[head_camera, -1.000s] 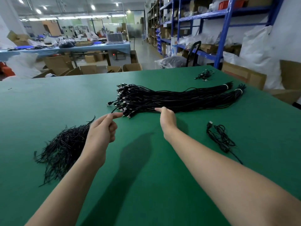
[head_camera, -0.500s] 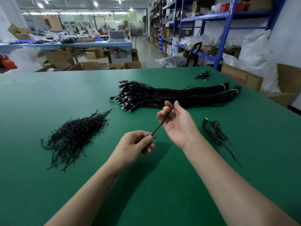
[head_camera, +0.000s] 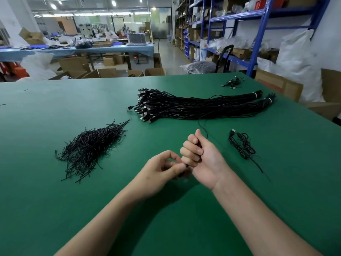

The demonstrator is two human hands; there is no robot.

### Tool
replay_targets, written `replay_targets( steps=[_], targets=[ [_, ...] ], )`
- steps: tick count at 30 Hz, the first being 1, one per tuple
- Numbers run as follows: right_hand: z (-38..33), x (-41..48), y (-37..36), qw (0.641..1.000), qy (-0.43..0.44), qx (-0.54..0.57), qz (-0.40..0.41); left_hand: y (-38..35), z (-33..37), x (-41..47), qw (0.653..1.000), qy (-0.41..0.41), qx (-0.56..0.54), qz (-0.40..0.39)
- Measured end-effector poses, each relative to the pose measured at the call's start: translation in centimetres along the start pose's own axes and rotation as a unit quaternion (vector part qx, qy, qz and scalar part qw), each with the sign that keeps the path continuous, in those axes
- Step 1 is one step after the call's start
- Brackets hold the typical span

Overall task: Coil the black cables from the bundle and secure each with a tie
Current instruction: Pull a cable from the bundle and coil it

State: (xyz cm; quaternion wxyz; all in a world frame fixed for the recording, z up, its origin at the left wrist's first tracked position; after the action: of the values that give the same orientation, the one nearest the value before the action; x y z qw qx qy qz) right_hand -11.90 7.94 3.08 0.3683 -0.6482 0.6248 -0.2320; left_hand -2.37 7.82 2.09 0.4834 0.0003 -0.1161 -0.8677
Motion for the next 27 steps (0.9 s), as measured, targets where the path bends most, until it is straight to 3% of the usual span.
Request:
replay_targets(
  steps=[2, 4, 6, 8, 10, 14, 20, 27],
  targets=[
    [0.3, -0.5, -0.2, 0.998, -0.033, -0.045, -0.017, 2.0, 1.6, 0.3, 0.998, -0.044, 0.039, 0.038],
    [0.8, -1.2, -0.8, 0.991, -0.072, -0.097, -0.05, 3.2, 4.3, 1.0, 0.978, -0.107, 0.166, 0.062],
    [1.5, -2.2, -2.2, 0.978, -0.111, -0.146, -0.104, 1.8, 7.2, 2.1, 0.924, -0.178, 0.337, 0.035],
    [1.8, -3.1, -3.7, 0.964, -0.126, -0.182, -0.15, -0.6, 9.1, 3.1, 0.874, -0.241, 0.423, -0.015],
    [1.1, -3.9, -4.6, 0.957, -0.125, -0.193, -0.177, -1.6, 10.3, 4.1, 0.87, -0.266, 0.413, -0.029],
    [-0.8, -5.3, -4.8, 0.944, -0.125, -0.216, -0.218, -1.1, 11.1, 4.3, 0.884, -0.285, 0.37, 0.016],
    [-1.8, -6.5, -4.8, 0.927, -0.147, -0.205, -0.276, -1.3, 10.5, 3.1, 0.903, -0.271, 0.332, 0.008],
    [-5.0, -7.7, -9.5, 0.918, -0.082, -0.107, -0.373, 1.9, 12.9, -0.1, 0.872, -0.344, 0.292, 0.191]
  ],
)
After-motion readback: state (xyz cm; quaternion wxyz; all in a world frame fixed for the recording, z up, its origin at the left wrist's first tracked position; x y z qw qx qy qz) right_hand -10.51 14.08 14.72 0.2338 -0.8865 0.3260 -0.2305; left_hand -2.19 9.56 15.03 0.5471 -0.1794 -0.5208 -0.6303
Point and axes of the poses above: each hand's wrist, its own x-axis towards the middle knuckle, its own y-axis out of the back of the hand, z = x × y, the point moved 10 cm from there along x, towards the middle knuckle, and after that the axes turned 2 degrees about x, right-handed, at the moved point
